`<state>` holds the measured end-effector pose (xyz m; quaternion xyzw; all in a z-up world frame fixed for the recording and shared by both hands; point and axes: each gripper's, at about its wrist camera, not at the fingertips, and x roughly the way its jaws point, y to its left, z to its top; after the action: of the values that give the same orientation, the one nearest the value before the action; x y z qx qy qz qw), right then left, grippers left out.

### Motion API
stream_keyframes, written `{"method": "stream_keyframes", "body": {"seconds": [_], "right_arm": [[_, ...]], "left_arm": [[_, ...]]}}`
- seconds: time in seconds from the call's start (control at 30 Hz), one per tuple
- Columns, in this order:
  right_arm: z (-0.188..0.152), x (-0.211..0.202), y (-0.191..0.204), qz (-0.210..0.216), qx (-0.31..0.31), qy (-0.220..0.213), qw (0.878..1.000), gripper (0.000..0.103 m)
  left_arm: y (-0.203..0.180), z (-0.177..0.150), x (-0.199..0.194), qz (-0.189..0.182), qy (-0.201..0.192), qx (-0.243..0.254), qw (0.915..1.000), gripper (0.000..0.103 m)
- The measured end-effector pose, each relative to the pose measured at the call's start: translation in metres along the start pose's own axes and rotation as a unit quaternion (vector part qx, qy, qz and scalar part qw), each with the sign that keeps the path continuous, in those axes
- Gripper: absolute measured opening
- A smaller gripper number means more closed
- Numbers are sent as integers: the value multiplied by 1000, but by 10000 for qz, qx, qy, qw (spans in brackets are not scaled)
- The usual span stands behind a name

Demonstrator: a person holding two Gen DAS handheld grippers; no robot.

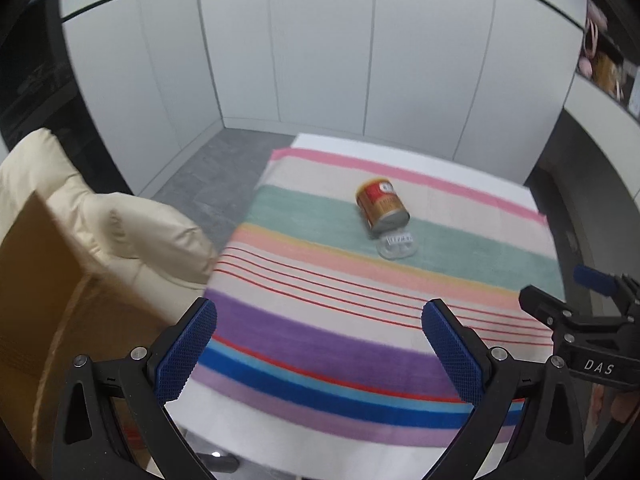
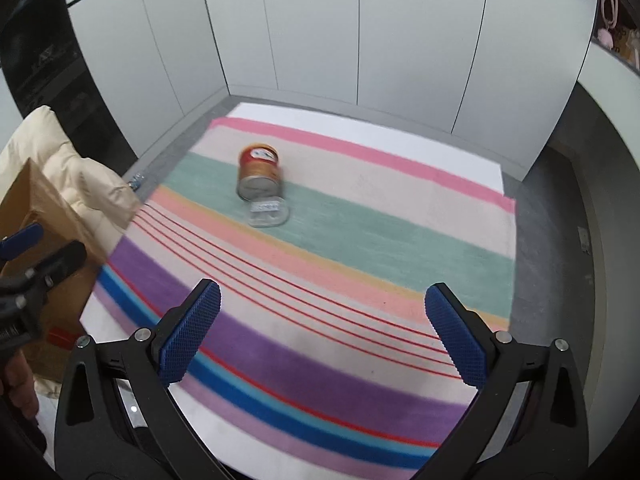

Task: Organize objects
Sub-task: 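Move both open tools back over the striped table toward the can, then grasp the red-gold can with the left tool while the right tool grasps the clear container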

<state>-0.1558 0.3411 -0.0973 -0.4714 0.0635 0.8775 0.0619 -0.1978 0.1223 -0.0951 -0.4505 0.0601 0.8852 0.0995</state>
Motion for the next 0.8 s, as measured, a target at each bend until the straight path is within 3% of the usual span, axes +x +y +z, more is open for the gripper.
{"method": "stream_keyframes", "body": {"seconds": [0.23, 0.43, 0.5, 0.57, 0.73, 0.8], "right_arm": [[2, 64, 5, 150, 20, 341, 9993, 103], [14, 120, 25, 295, -45, 470, 9984, 100], [19, 136, 31, 315, -70, 501, 9982, 100], [25, 153, 38, 320, -110, 510, 9981, 100], [37, 188, 57, 188, -342, 523, 9979, 92], [41, 191, 63, 107, -516, 474, 9975, 84]], "left_arm": [[1, 10, 56, -38, 179, 180, 9997, 98], [11, 16, 98, -98, 335, 253, 9991, 72], [13, 16, 110, -153, 336, 299, 9989, 51], [15, 15, 124, -176, 415, 357, 9983, 39], [23, 17, 149, -227, 566, 239, 9979, 39], [21, 19, 154, -193, 558, 251, 9979, 57]]}}
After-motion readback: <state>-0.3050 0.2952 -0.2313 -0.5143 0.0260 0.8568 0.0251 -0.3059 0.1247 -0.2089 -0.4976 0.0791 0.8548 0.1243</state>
